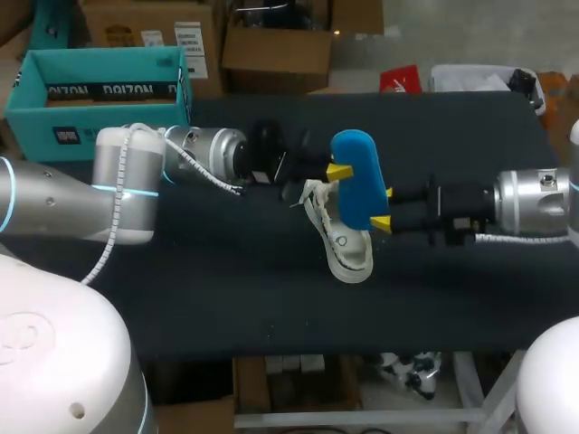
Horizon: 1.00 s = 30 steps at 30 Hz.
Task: Open the shoe tongue, take the insole out of the shoe, put the insole back into the shoe, and pack the shoe into the shoebox
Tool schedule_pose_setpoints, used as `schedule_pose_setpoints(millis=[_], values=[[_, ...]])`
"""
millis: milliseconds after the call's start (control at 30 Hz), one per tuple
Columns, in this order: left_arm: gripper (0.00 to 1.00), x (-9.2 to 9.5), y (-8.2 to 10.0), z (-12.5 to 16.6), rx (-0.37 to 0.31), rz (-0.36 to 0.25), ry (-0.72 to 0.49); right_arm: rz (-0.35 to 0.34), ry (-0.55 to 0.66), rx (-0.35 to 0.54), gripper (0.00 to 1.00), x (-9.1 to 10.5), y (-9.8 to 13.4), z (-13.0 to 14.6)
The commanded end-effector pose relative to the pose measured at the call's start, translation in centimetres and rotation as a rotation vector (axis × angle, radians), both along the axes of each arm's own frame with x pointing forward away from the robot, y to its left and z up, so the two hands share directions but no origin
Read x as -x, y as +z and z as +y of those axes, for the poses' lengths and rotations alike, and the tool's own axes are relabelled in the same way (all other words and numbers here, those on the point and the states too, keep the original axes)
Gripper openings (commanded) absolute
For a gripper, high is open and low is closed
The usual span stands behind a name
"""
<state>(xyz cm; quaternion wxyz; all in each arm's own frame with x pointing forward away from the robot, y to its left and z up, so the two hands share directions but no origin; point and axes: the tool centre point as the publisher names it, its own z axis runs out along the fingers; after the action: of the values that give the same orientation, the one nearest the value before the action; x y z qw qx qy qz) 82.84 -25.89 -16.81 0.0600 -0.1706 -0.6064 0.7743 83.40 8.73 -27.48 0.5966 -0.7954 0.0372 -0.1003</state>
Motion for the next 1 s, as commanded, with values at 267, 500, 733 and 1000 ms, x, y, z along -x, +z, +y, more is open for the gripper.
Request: schedule_pose_setpoints(millis=[267, 500, 733, 1000], values=[[0.00, -0.3, -0.7, 0.0, 0.002, -0.005, 0.011, -0.031, -0.002, -0.046, 0.46, -0.1, 0.0, -1.2], [0.00, -0.4, -1.0, 0.0, 0.009, -0.001, 0.017, -0.039, 0.014, -0.065, 0.40, -0.6, -0.3, -1.2], [0.00, -0.2, -1.5, -0.3, 0.006, 0.002, 0.015, -0.051, 0.029, -0.079, 0.24, -0.9, -0.2, -0.9], [0.00, -0.2, -1.7, 0.2, -0.007, 0.022, 0.012, -0.052, 0.066, -0.090, 0.00, -0.7, -0.2, -0.4]])
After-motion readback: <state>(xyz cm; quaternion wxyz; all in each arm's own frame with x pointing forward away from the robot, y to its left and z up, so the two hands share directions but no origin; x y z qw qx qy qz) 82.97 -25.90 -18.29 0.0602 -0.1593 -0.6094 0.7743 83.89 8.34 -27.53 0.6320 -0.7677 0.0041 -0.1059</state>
